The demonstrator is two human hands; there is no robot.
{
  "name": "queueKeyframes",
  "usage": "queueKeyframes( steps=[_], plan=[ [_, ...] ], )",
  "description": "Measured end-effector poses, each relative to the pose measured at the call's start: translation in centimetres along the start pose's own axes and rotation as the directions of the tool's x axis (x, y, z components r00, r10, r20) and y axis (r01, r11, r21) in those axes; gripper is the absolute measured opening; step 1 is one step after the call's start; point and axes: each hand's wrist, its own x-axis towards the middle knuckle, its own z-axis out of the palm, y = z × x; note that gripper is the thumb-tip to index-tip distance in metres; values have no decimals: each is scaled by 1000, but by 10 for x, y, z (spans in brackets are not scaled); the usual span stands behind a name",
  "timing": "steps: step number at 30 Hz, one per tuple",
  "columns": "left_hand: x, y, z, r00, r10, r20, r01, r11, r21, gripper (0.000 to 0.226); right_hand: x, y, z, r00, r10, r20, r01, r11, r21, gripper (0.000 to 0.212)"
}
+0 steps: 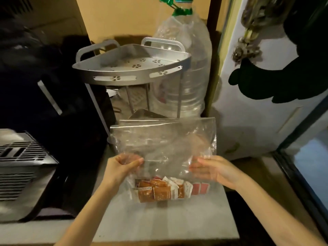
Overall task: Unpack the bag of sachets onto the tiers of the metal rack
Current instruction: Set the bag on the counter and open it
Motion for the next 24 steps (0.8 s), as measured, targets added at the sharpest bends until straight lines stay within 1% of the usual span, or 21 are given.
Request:
queueKeyframes(
  steps=[2,4,7,9,12,13,16,18,20,21,24],
  plan=[
    [3,-10,1,1000,-31,3,31,1000,1,19,8,8,-3,1000,24,6,-24,1000,-19,29],
    [6,-14,3,999,-37,8,37,999,12,18,13,9,-6,999,33,28,-31,998,-58,25],
    [14,-14,6,999,-15,32,14,999,36,17,18,1,-12,998,16,56,-5,983,-185,24],
    [20,-14,5,999,-4,39,2,999,51,18,22,-8,-16,998,-1,56,16,965,-260,28],
    [28,-18,5,999,-23,47,22,1000,13,21,31,-23,-24,1000,-17,23,24,934,-356,38],
    [30,-18,6,999,-33,39,34,999,-8,22,34,-28,-27,999,-38,-4,34,921,-387,46],
    [36,-21,11,997,-80,9,81,993,-91,26,44,-47,-32,992,-98,-86,48,887,-459,89],
    [39,-21,15,995,-100,5,100,988,-120,23,50,-59,-29,978,-175,-117,96,866,-491,99],
    [42,-21,17,993,-116,-1,115,984,-133,20,55,-70,-23,958,-273,-90,179,812,-555,100],
    [43,-21,18,993,-118,-4,117,984,-137,18,58,-74,-19,948,-313,-63,212,765,-609,100],
    [43,-20,20,991,-134,-12,130,975,-180,10,65,-85,-3,932,-362,19,236,565,-791,101]
  ],
)
